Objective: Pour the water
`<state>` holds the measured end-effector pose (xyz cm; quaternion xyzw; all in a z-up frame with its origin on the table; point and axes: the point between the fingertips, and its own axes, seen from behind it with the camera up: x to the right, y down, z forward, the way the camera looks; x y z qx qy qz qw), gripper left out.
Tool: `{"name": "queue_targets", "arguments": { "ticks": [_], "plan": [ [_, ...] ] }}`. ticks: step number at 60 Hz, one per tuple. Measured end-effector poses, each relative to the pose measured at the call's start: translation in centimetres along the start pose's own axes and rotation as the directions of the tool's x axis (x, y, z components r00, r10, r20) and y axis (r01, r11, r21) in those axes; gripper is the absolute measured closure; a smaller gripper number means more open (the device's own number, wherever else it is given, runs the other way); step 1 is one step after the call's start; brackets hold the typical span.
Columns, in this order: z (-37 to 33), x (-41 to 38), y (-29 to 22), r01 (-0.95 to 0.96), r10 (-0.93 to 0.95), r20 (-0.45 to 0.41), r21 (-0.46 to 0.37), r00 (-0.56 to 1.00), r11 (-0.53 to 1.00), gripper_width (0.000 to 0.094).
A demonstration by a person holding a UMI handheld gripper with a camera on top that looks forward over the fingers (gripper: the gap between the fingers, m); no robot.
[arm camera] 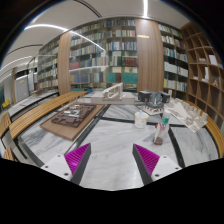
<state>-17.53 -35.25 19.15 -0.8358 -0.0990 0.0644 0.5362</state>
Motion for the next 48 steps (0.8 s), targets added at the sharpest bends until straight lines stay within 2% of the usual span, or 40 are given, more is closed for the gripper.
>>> {"name": "queue_targets", "arguments": {
  "ticks": [11,23,36,48],
  "plan": [
    [2.0,6.8,4.1,-0.04,0.038,-0.074,-0.016,0.997,0.999,0.0079],
    [5.0,17.8,6.8,-0.029,0.027,-0.222,-0.003,0.975,1.0,0.0071],
    [13.4,25.9,3.6,0.005,0.02,-0.298,0.083,0.954,0.997,0.008],
    [21.9,29.1,1.1,0.019,0.021,-0.311,0.125,0.95,0.992,0.0102]
  ]
}}
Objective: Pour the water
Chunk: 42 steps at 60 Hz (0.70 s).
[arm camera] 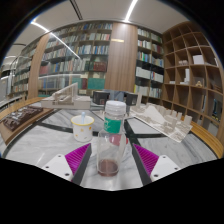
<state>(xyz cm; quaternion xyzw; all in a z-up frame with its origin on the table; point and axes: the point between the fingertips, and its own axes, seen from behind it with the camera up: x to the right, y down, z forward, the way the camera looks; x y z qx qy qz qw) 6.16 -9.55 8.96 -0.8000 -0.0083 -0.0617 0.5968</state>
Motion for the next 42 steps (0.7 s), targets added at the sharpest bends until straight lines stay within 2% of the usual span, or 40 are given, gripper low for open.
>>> {"name": "queue_targets", "arguments": {
  "ticks": [4,8,10,19,23,28,32,42],
  "plan": [
    [2.0,0.0,-0.2,-0.008,0.008,0.0,0.003,1.0,1.0,0.0163],
    [3.5,0.0,-0.1,-0.01,0.01,0.0,0.007,1.0,1.0,0.0283],
    [3.8,-0.4,-0.5,-0.017,0.017,0.013,0.019,1.0,1.0,0.0383],
    [3.9,-0.3,-0.7,-0.019,0.019,0.003,0.043,1.0,0.999,0.0507],
    [3.7,0.5,-0.8,-0.006,0.007,-0.022,0.045,1.0,0.999,0.0528],
    [3.9,2.6,-1.5,0.011,-0.007,-0.082,0.04,0.997,0.999,0.0527],
    [4.1,5.4,-2.9,0.05,-0.043,-0.168,0.04,0.985,0.998,0.0527],
    [5.3,13.0,-11.1,0.369,-0.317,-0.423,0.045,0.849,0.928,0.0528]
  ]
}}
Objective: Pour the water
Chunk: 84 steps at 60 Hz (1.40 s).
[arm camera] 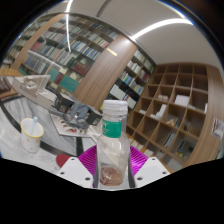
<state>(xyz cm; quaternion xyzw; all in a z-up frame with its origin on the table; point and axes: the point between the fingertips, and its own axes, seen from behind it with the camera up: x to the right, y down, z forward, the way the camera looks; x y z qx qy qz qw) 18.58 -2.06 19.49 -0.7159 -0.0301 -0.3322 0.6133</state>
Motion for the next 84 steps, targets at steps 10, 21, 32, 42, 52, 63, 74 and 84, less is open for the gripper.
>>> {"name": "queue_targets", "arguments": {
  "ticks": [10,21,32,42,52,63,74,84],
  "plan": [
    [4.1,1.2,-8.5,0.478,-0.453,-0.178,0.131,0.873,0.869,0.0531],
    [5.7,-5.6,-15.2,0.883,-0.814,-0.347,0.238,0.466,0.404,0.053],
    [5.7,-13.9,-14.0,0.963,-0.905,-0.413,0.27,0.102,-0.015,0.053],
    [5.1,-17.4,-12.2,0.931,-0.883,-0.466,0.3,-0.048,-0.209,0.0529],
    [4.6,-15.5,-15.2,0.924,-0.894,-0.4,0.379,0.203,0.04,0.053],
    [3.4,-10.2,-20.7,0.476,-0.535,-0.021,0.486,0.845,0.733,0.0528],
    [4.5,-9.0,-19.5,-0.191,0.095,0.361,0.238,0.928,0.952,0.053],
    [6.8,-11.7,-10.8,-0.367,0.346,0.403,-0.026,0.847,0.93,0.053]
  ]
}}
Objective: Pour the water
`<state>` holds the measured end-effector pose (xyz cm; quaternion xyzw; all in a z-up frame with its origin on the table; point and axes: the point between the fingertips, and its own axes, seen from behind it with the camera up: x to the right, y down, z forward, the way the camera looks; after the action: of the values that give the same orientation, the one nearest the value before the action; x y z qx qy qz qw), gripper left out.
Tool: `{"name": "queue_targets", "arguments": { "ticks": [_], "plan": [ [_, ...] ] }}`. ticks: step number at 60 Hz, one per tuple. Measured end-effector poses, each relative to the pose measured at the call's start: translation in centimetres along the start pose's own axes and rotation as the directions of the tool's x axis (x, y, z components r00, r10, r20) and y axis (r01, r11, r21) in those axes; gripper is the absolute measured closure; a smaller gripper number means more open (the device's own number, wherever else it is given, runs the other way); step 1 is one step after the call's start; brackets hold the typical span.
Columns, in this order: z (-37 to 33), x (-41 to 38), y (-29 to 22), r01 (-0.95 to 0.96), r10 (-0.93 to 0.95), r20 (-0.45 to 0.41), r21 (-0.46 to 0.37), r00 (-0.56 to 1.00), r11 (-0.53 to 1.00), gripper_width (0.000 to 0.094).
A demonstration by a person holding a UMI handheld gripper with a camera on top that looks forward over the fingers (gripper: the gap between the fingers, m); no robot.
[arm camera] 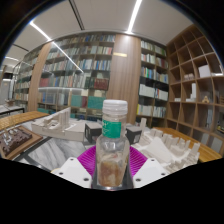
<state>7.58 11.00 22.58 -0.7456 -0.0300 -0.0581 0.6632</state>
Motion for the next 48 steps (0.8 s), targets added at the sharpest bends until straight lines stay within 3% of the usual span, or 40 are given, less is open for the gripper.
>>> {"name": "queue_targets", "arguments": {
  "ticks": [18,20,25,29,33,35,38,41,48],
  "plan": [
    [1.2,1.1,14.5,-0.036,0.04,0.016,-0.201,0.999,0.979,0.052],
    [1.3,1.2,14.1,-0.045,0.046,0.005,-0.139,0.999,0.989,0.0519],
    [1.0,1.3,14.3,-0.041,0.04,-0.006,-0.136,0.999,0.99,0.0506],
    [1.5,1.8,14.5,-0.041,0.041,-0.005,-0.136,0.999,0.99,0.0431],
    [0.5,1.6,14.9,-0.034,0.031,-0.015,-0.192,0.999,0.981,0.0333],
    [0.4,2.0,15.2,-0.027,0.025,-0.014,-0.222,1.0,0.975,0.0253],
    [-0.4,1.8,14.5,-0.04,0.038,-0.012,-0.226,0.999,0.973,0.0059],
    [-1.7,2.0,13.5,-0.041,0.039,-0.017,-0.221,0.999,0.974,0.0099],
    [-6.2,1.9,11.2,-0.025,0.017,-0.038,-0.219,0.999,0.975,0.0079]
  ]
}}
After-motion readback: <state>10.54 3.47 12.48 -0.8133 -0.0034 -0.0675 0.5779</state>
